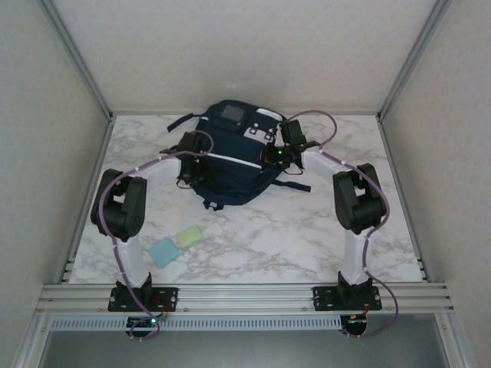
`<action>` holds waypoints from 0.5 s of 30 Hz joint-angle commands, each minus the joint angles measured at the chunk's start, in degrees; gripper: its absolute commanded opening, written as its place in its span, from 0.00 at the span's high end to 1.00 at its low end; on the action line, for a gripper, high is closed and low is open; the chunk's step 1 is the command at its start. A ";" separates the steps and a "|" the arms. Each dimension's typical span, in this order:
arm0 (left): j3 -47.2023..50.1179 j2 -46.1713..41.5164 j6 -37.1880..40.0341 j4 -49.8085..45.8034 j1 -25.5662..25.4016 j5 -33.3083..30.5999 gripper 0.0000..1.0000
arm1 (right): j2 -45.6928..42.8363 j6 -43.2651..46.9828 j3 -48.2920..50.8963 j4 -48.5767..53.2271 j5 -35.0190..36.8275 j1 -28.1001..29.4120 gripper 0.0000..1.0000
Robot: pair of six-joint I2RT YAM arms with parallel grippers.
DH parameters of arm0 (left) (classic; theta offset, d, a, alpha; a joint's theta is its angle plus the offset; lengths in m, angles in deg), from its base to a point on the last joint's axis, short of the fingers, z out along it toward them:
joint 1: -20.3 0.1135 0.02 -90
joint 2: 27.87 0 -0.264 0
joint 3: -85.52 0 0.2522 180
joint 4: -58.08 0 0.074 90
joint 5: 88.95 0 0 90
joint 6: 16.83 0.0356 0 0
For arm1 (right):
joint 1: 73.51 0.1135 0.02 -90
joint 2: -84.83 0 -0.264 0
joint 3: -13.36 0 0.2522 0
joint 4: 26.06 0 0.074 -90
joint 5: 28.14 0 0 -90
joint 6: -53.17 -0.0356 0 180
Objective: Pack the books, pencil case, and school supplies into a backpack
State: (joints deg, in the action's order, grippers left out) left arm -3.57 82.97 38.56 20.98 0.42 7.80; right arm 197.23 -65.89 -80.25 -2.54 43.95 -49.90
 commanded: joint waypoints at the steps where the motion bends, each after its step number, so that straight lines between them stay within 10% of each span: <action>1: -7.58 6.28 0.05 6.48 1.07 -1.15 0.53 | -8.05 -4.01 6.45 0.26 -7.11 1.19 1.00; 15: -9.24 -3.92 -2.15 -2.37 -0.90 5.06 0.36 | -7.49 -19.44 9.17 -10.20 -2.84 9.76 1.00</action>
State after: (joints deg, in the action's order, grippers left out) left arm -15.62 87.91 38.69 19.02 2.15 8.06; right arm 188.46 -81.72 -70.88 -5.93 48.17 -45.11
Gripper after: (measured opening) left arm 0.630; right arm 0.039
